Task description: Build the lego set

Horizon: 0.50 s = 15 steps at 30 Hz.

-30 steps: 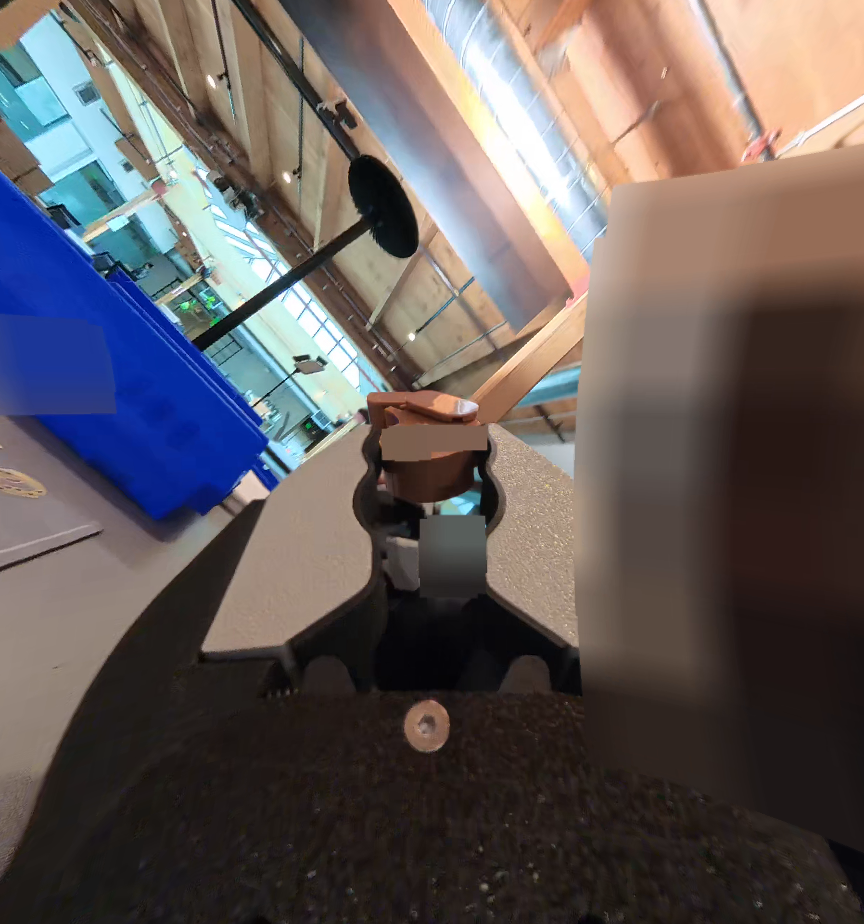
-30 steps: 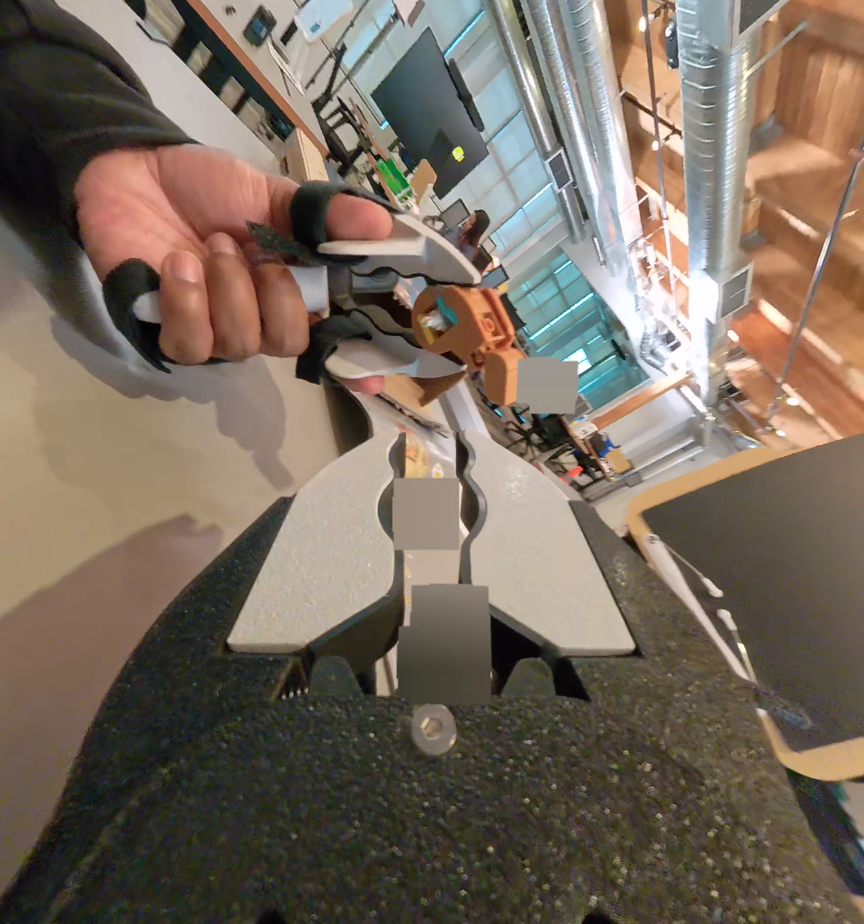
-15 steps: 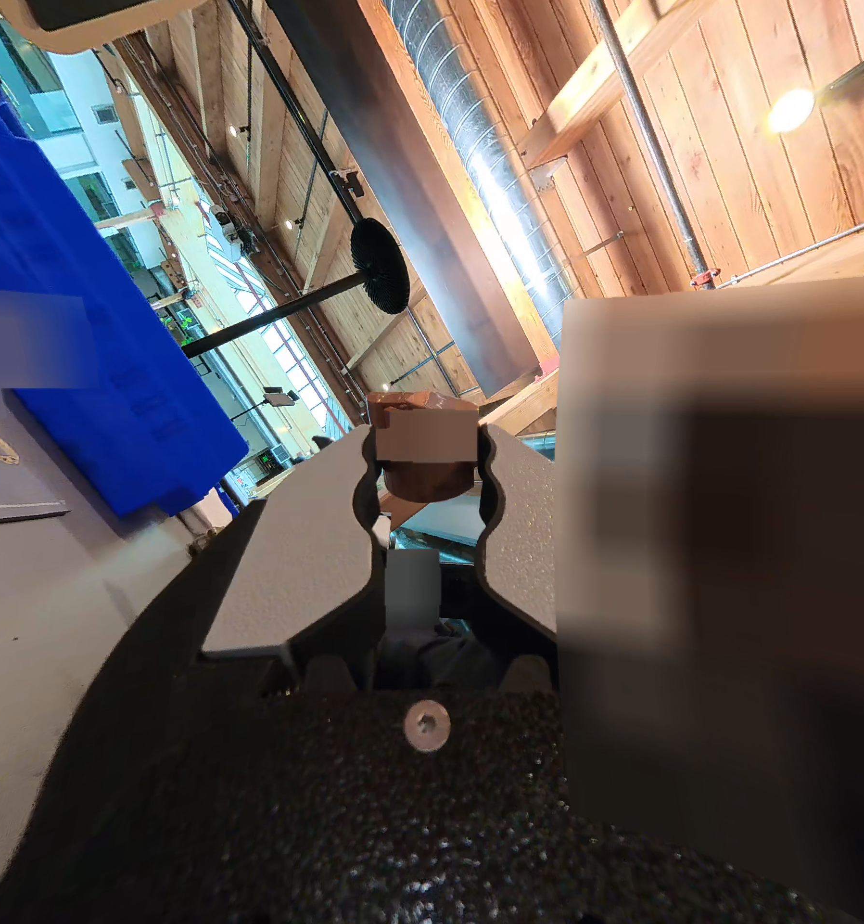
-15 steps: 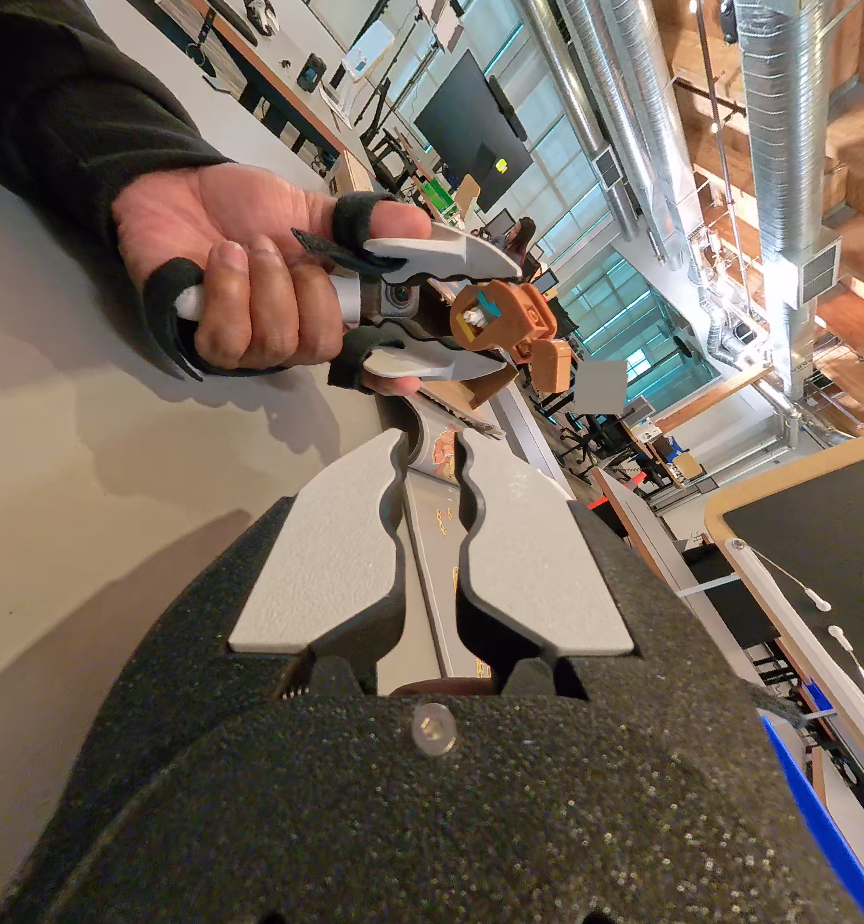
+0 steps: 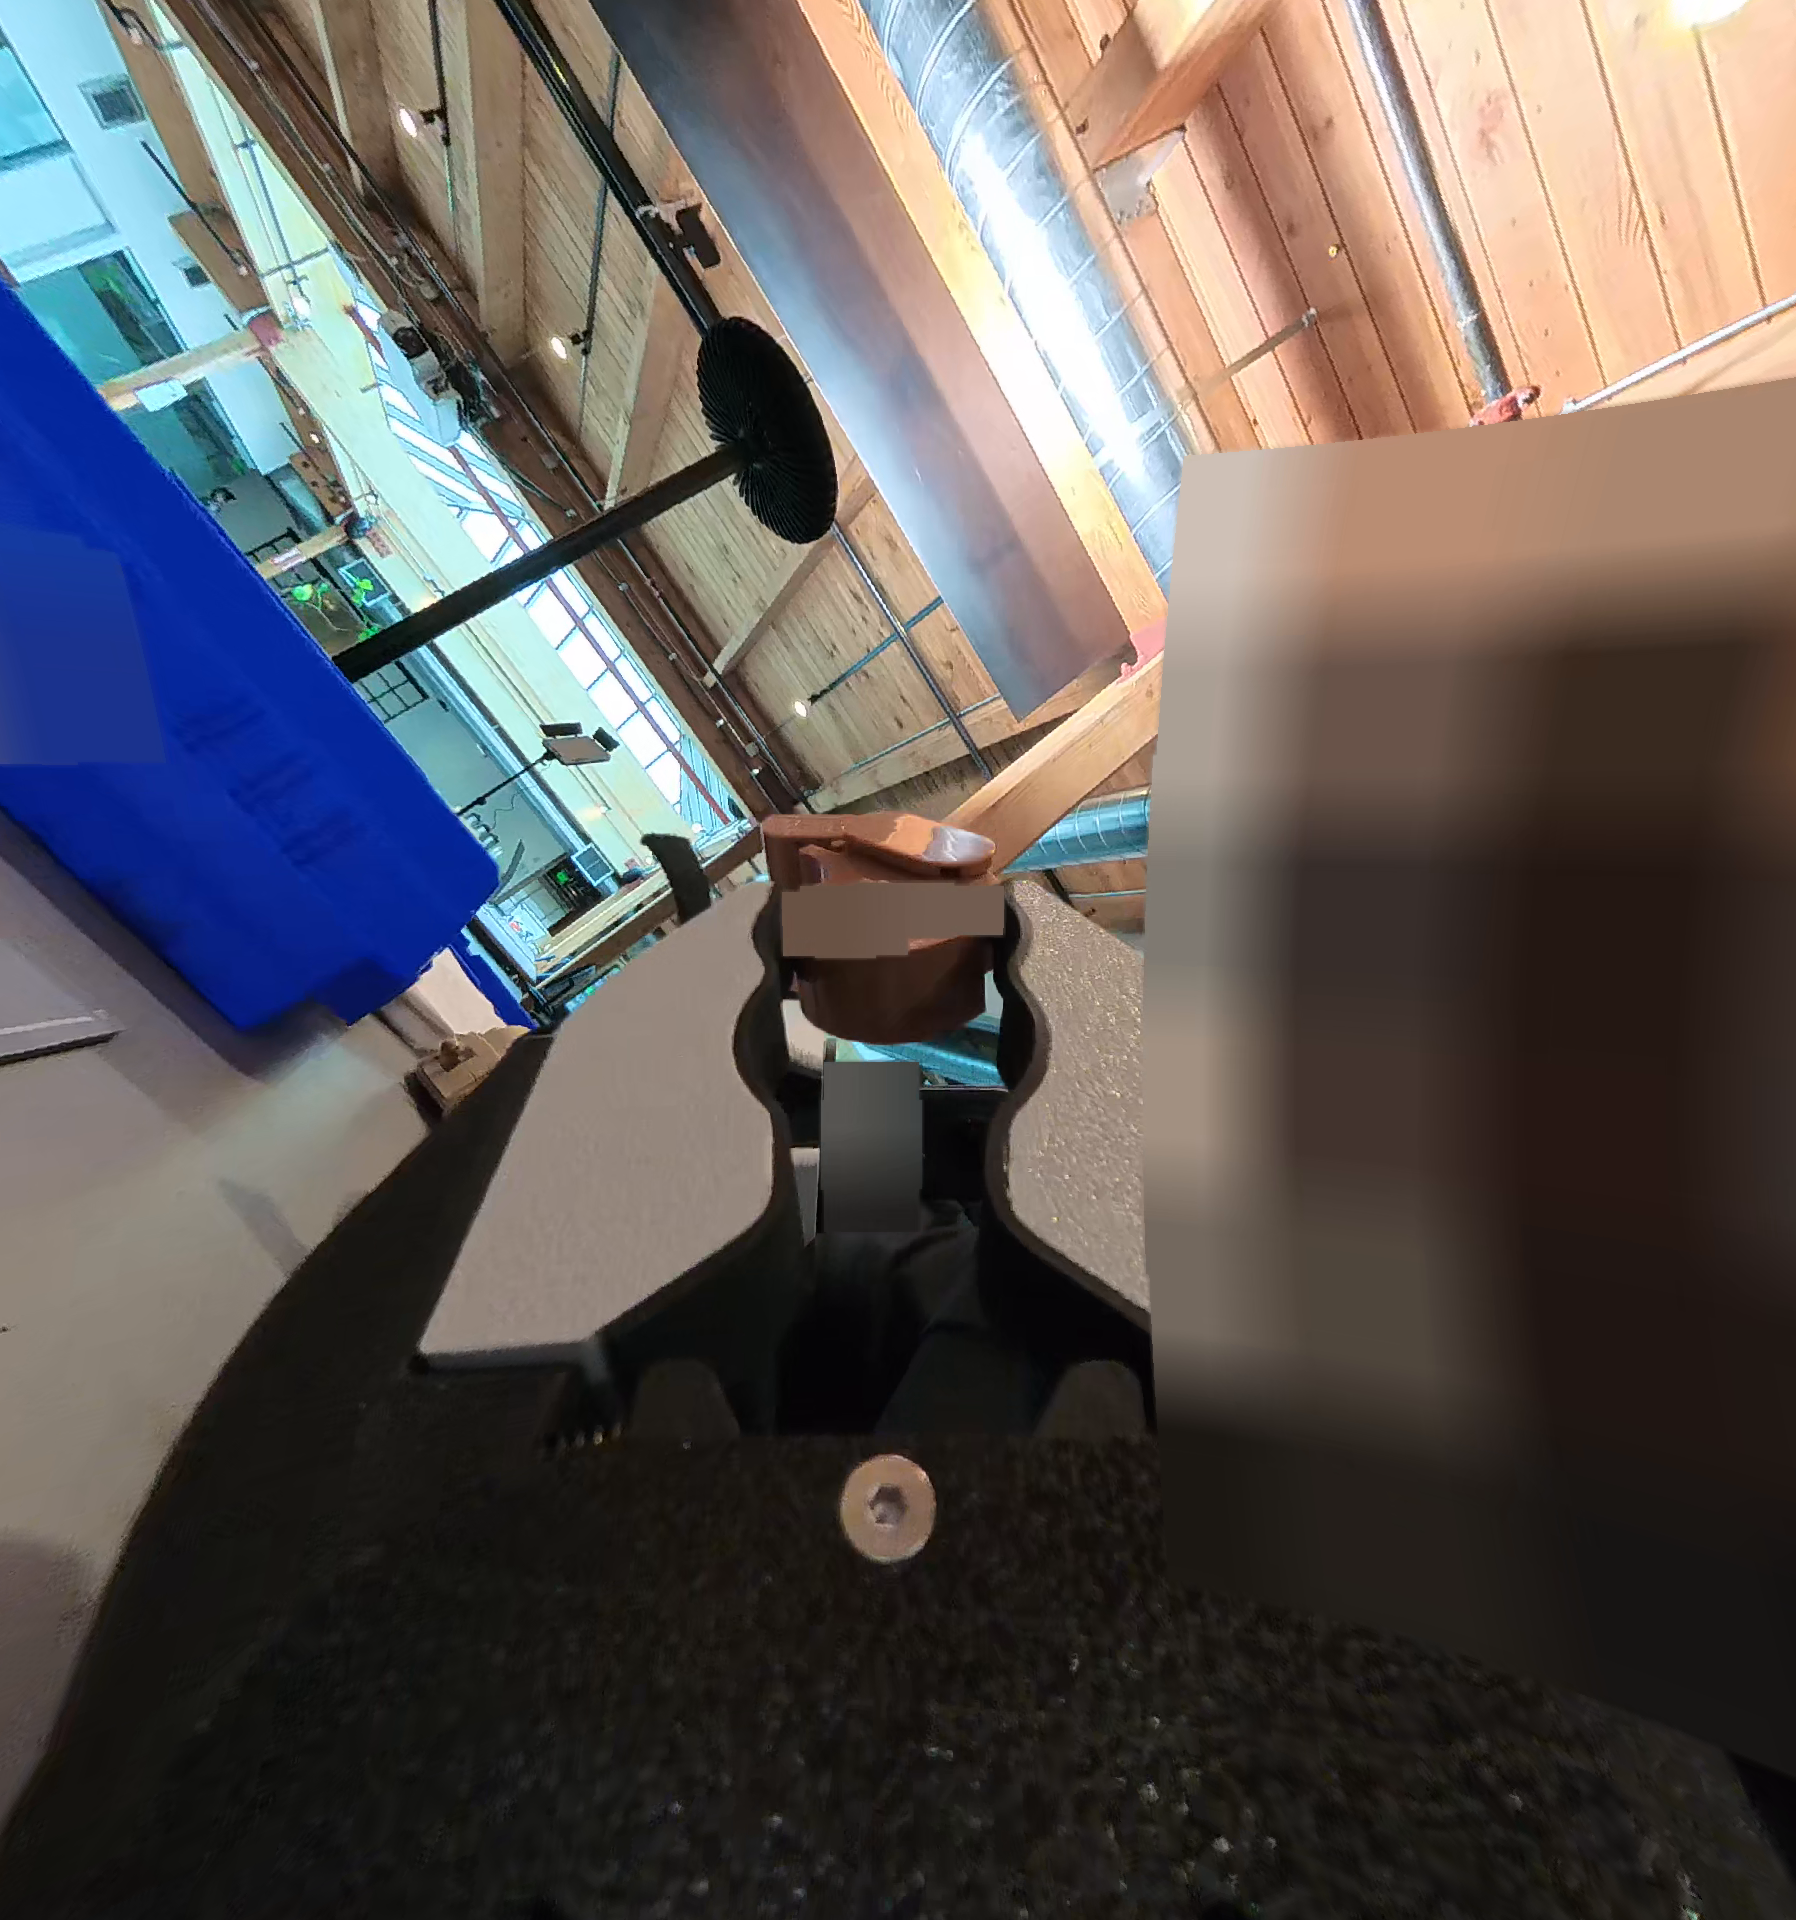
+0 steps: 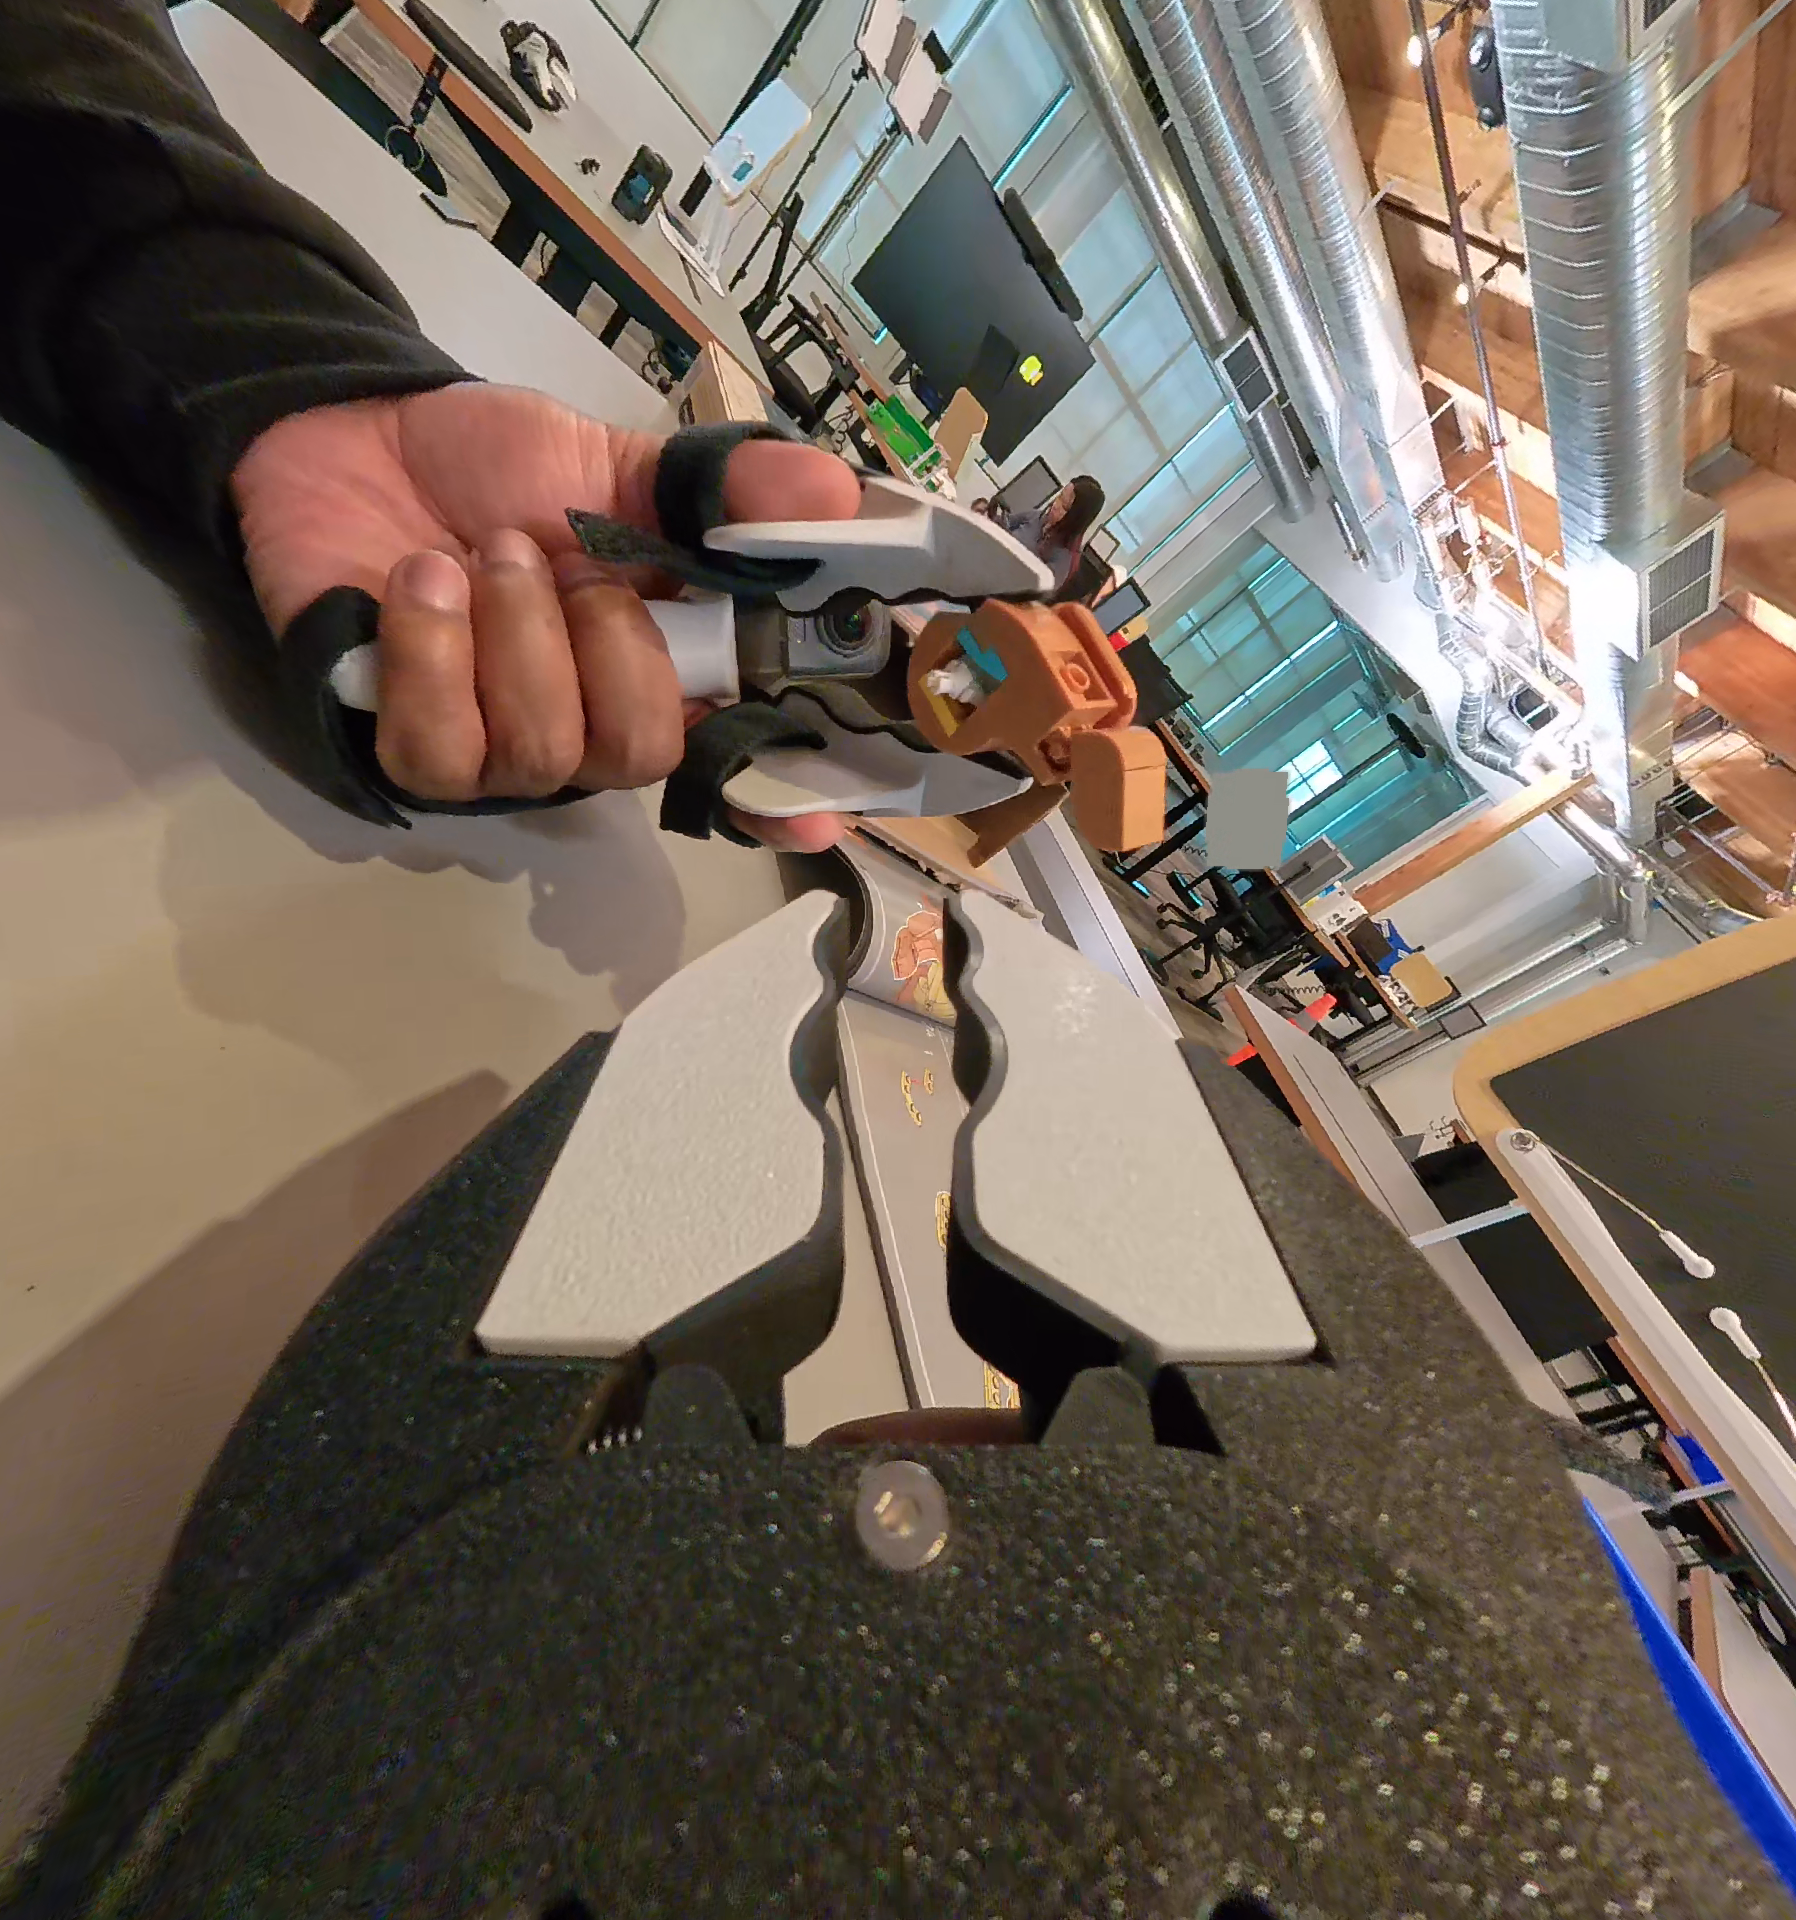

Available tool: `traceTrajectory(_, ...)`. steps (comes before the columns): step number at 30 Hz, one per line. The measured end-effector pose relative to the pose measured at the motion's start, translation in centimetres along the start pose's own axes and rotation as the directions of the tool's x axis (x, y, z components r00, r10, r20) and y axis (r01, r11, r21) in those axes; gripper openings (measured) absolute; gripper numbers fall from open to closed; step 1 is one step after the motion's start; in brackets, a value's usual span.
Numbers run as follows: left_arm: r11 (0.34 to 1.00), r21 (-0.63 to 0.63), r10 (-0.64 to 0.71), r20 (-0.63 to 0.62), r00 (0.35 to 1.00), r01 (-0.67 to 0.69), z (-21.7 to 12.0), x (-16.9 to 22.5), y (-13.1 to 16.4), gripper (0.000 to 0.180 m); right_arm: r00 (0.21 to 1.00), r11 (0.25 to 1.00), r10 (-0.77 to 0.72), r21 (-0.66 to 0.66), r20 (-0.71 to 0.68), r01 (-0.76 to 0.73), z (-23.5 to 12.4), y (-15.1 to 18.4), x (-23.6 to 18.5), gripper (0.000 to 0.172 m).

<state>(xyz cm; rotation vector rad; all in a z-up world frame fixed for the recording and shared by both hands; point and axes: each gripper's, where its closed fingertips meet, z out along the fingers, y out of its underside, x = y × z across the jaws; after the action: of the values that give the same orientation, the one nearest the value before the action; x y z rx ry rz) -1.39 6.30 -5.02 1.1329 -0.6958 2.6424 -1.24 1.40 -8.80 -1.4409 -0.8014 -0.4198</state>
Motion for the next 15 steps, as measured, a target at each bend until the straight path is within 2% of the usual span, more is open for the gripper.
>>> traceTrajectory(15,0.998,-0.061,0.019,0.021,1.0,-0.018,0.11,-0.33,0.97,0.036,1.0,1.0,0.002,0.007,-0.006,-0.002,-0.09,-0.19,0.23,0.016)
